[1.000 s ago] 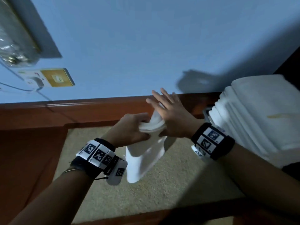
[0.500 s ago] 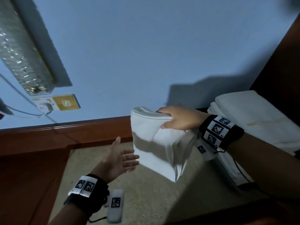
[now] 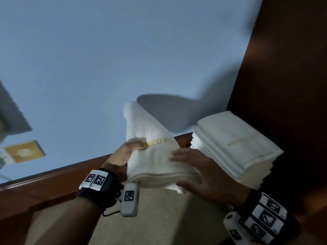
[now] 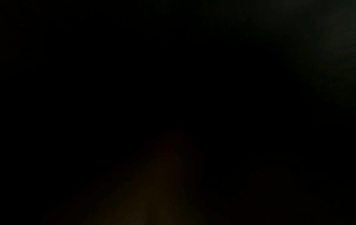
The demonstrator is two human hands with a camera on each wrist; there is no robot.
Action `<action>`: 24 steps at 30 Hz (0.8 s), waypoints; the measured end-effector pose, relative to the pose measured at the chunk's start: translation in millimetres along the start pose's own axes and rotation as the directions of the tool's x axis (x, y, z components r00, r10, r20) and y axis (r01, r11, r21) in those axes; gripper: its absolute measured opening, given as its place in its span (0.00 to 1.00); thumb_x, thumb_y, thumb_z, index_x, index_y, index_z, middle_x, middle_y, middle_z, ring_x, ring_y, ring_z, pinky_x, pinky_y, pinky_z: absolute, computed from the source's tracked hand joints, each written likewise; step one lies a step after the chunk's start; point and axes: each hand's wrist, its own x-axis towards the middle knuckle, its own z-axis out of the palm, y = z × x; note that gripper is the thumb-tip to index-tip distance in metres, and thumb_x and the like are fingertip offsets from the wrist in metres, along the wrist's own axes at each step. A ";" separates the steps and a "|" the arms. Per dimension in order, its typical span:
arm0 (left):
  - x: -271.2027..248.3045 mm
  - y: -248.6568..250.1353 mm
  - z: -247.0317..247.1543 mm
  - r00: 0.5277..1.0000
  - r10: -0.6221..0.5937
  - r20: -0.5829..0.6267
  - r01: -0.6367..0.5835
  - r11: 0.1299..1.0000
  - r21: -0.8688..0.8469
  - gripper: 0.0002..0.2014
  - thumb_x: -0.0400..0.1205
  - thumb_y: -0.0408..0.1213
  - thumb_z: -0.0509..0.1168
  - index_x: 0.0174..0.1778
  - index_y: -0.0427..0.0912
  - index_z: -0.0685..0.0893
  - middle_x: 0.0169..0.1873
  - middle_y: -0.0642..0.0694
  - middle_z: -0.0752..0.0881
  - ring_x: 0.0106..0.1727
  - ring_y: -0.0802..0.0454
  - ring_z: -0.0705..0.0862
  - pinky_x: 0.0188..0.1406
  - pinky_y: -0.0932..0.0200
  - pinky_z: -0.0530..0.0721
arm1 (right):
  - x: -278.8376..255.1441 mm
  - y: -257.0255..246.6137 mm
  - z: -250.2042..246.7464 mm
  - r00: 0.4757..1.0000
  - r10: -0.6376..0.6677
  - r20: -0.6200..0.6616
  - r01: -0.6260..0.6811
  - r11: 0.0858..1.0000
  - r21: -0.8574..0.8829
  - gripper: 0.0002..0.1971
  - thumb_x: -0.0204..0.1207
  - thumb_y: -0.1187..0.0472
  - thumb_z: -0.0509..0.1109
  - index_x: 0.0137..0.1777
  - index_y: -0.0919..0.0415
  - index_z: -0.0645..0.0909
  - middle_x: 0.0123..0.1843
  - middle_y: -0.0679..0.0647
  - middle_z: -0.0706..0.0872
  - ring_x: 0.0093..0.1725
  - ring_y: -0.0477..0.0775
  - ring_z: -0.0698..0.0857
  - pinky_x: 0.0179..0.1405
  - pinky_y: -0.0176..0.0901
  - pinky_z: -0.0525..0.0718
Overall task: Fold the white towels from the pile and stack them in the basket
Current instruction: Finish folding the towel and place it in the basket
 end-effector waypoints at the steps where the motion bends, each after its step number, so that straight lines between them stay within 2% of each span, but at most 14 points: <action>1: 1.0 5.5 10.7 0.999 0.023 0.025 -0.024 0.998 0.052 0.09 0.71 0.39 0.78 0.31 0.41 0.85 0.33 0.41 0.85 0.36 0.41 0.85 0.40 0.53 0.84 | -6.2 2.8 -6.6 0.986 0.124 -0.116 -0.110 0.987 0.116 0.26 0.77 0.44 0.78 0.74 0.44 0.80 0.75 0.36 0.81 0.77 0.42 0.78 0.75 0.37 0.75; 2: 3.8 9.4 19.0 0.999 0.038 0.035 -0.041 0.996 0.081 0.11 0.78 0.35 0.71 0.30 0.38 0.88 0.32 0.40 0.87 0.32 0.42 0.87 0.35 0.55 0.85 | -9.4 8.2 -12.7 0.931 0.292 -0.217 -0.238 0.940 0.246 0.26 0.75 0.36 0.76 0.71 0.40 0.80 0.71 0.33 0.83 0.74 0.39 0.80 0.71 0.37 0.77; 3: 4.8 14.7 29.6 0.997 0.050 0.054 -0.055 0.994 0.096 0.14 0.83 0.31 0.63 0.36 0.34 0.92 0.37 0.34 0.90 0.34 0.39 0.90 0.34 0.53 0.88 | -10.4 12.6 -18.7 0.842 0.472 -0.261 -0.357 0.850 0.386 0.31 0.69 0.25 0.74 0.69 0.38 0.79 0.70 0.32 0.84 0.71 0.38 0.82 0.69 0.39 0.79; 5: 8.1 22.9 46.8 0.993 0.069 0.096 -0.079 0.990 0.114 0.14 0.82 0.27 0.61 0.51 0.29 0.93 0.50 0.26 0.91 0.43 0.33 0.93 0.37 0.47 0.92 | -11.1 29.7 -23.9 0.647 0.752 -0.128 -0.477 0.530 0.702 0.47 0.55 0.13 0.71 0.69 0.41 0.81 0.71 0.43 0.86 0.68 0.46 0.86 0.65 0.48 0.83; 7: 17.2 28.8 66.3 0.990 0.087 0.114 -0.102 0.986 0.133 0.15 0.77 0.27 0.65 0.57 0.29 0.90 0.51 0.27 0.92 0.44 0.33 0.93 0.38 0.45 0.92 | -12.7 35.1 -31.7 0.580 0.809 0.100 -0.400 0.176 0.899 0.42 0.69 0.19 0.65 0.71 0.51 0.83 0.71 0.57 0.88 0.65 0.57 0.90 0.58 0.53 0.89; 9: 27.8 30.5 85.2 0.989 0.082 0.121 -0.102 0.980 0.171 0.17 0.69 0.26 0.71 0.55 0.32 0.90 0.46 0.30 0.93 0.40 0.35 0.94 0.33 0.46 0.92 | -16.3 33.7 -42.9 0.587 0.797 0.142 -0.263 0.022 0.965 0.36 0.82 0.29 0.54 0.70 0.57 0.85 0.67 0.62 0.90 0.60 0.61 0.93 0.51 0.52 0.93; 12: 43.7 26.3 112.6 0.982 0.042 0.186 -0.068 0.988 0.137 0.16 0.68 0.29 0.69 0.50 0.34 0.94 0.51 0.28 0.92 0.43 0.32 0.94 0.36 0.43 0.92 | -21.7 46.3 -60.3 0.579 0.810 0.090 -0.139 -0.010 0.990 0.40 0.82 0.26 0.47 0.57 0.55 0.93 0.57 0.62 0.94 0.50 0.60 0.95 0.42 0.50 0.93; 14: 58.6 21.8 125.1 0.982 0.029 0.188 -0.055 0.989 0.138 0.15 0.68 0.29 0.69 0.48 0.35 0.96 0.52 0.28 0.92 0.43 0.32 0.94 0.36 0.42 0.92 | -28.2 64.1 -75.9 0.589 0.808 0.030 -0.088 0.027 0.996 0.42 0.78 0.22 0.49 0.51 0.53 0.97 0.61 0.62 0.93 0.54 0.62 0.94 0.52 0.55 0.90; 15: 66.5 19.3 131.8 0.984 0.027 0.177 -0.054 0.988 0.146 0.15 0.68 0.27 0.69 0.48 0.35 0.96 0.51 0.28 0.92 0.43 0.32 0.94 0.35 0.42 0.92 | -32.7 75.6 -85.7 0.595 0.803 0.009 -0.070 0.041 0.997 0.41 0.77 0.23 0.52 0.53 0.54 0.96 0.64 0.64 0.92 0.58 0.64 0.93 0.56 0.57 0.89; 16: 76.3 16.2 137.1 0.984 0.028 0.177 -0.055 0.987 0.152 0.14 0.68 0.26 0.70 0.48 0.35 0.95 0.51 0.28 0.92 0.42 0.33 0.94 0.35 0.43 0.92 | -36.3 83.6 -97.5 0.611 0.792 -0.012 -0.051 0.055 0.997 0.37 0.78 0.27 0.57 0.57 0.56 0.95 0.65 0.65 0.91 0.59 0.65 0.92 0.57 0.58 0.90; 18: 96.5 10.5 148.7 0.987 0.047 0.151 -0.072 0.984 0.163 0.14 0.74 0.29 0.67 0.52 0.35 0.93 0.52 0.29 0.92 0.43 0.34 0.94 0.36 0.42 0.93 | -40.9 104.3 -124.6 0.657 0.753 -0.029 -0.063 0.093 0.994 0.24 0.80 0.45 0.66 0.58 0.63 0.94 0.62 0.68 0.91 0.56 0.66 0.93 0.52 0.57 0.93; 20: 124.2 1.7 159.5 0.992 0.066 0.112 -0.084 0.983 0.166 0.15 0.80 0.29 0.63 0.59 0.32 0.90 0.55 0.28 0.92 0.48 0.33 0.93 0.43 0.40 0.94 | -37.3 133.5 -154.8 0.716 0.697 -0.043 -0.114 0.178 0.977 0.15 0.77 0.63 0.72 0.59 0.66 0.93 0.60 0.69 0.91 0.54 0.66 0.93 0.53 0.59 0.93; 22: 154.9 -4.1 174.6 0.993 0.083 0.081 -0.097 0.977 0.191 0.16 0.79 0.30 0.66 0.60 0.29 0.89 0.57 0.28 0.91 0.53 0.30 0.91 0.55 0.37 0.92 | -27.3 171.5 -182.8 0.745 0.663 -0.071 -0.161 0.282 0.946 0.20 0.73 0.70 0.73 0.67 0.67 0.88 0.64 0.71 0.89 0.58 0.69 0.91 0.60 0.65 0.90; 24: 187.6 -4.8 193.8 0.990 0.112 0.090 -0.128 0.971 0.200 0.12 0.74 0.30 0.69 0.51 0.29 0.88 0.49 0.29 0.91 0.48 0.32 0.91 0.48 0.44 0.93 | -13.6 205.3 -210.9 0.742 0.660 -0.117 -0.192 0.376 0.907 0.25 0.75 0.73 0.73 0.73 0.67 0.81 0.66 0.72 0.88 0.61 0.71 0.89 0.62 0.67 0.89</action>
